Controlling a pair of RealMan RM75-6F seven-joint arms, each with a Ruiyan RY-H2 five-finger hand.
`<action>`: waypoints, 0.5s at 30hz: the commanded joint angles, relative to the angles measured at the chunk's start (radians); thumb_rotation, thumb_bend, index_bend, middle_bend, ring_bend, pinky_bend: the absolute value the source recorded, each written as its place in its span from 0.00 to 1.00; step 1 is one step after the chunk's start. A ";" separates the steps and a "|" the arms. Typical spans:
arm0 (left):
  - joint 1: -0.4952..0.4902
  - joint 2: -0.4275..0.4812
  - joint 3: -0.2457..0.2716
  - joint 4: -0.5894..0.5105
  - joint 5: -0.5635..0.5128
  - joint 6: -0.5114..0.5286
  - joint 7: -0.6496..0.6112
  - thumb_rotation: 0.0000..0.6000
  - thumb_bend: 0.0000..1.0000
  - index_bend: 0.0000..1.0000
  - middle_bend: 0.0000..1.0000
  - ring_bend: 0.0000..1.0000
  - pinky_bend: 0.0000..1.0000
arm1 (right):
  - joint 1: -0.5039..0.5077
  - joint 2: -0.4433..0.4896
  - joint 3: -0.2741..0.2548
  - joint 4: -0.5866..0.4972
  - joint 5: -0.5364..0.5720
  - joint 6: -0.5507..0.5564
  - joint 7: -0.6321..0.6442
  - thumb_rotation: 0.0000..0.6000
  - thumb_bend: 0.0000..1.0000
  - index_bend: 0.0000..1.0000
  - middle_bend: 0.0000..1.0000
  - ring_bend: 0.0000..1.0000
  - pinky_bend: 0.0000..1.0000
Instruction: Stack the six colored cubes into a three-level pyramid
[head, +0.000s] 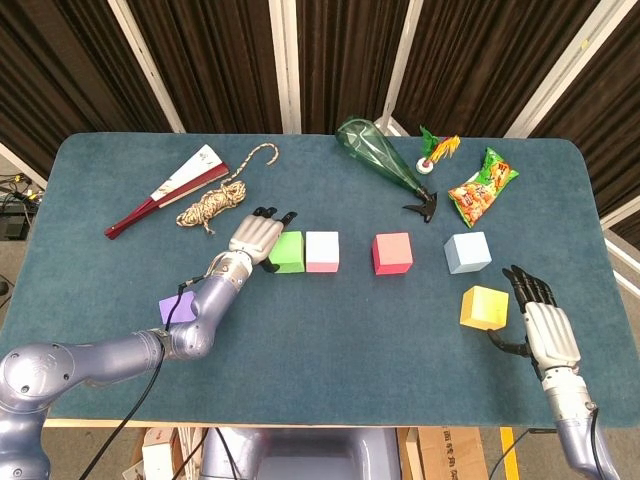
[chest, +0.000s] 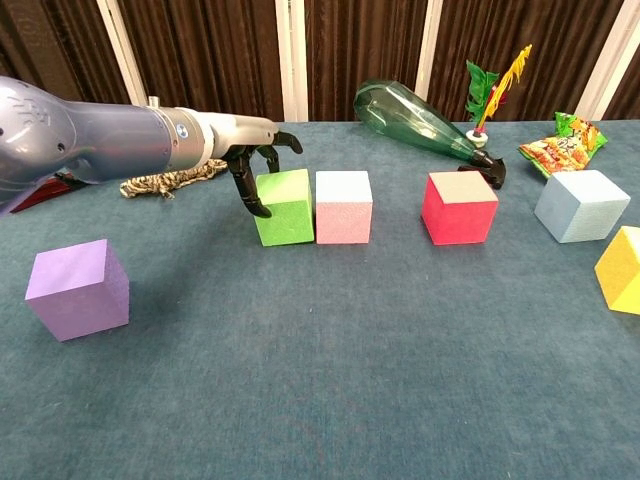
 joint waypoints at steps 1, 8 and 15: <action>-0.002 -0.002 0.002 0.005 -0.002 -0.002 -0.002 1.00 0.32 0.05 0.37 0.07 0.09 | 0.001 0.000 0.000 0.000 0.000 -0.001 0.000 1.00 0.29 0.00 0.00 0.00 0.00; -0.012 -0.014 0.009 0.023 -0.013 -0.008 -0.003 1.00 0.32 0.05 0.37 0.07 0.09 | 0.002 0.000 0.002 0.001 0.004 -0.003 0.002 1.00 0.29 0.00 0.00 0.00 0.00; -0.024 -0.032 0.009 0.033 -0.011 -0.009 -0.007 1.00 0.32 0.05 0.37 0.07 0.09 | 0.002 0.000 0.002 0.001 0.005 -0.004 0.003 1.00 0.29 0.00 0.00 0.00 0.00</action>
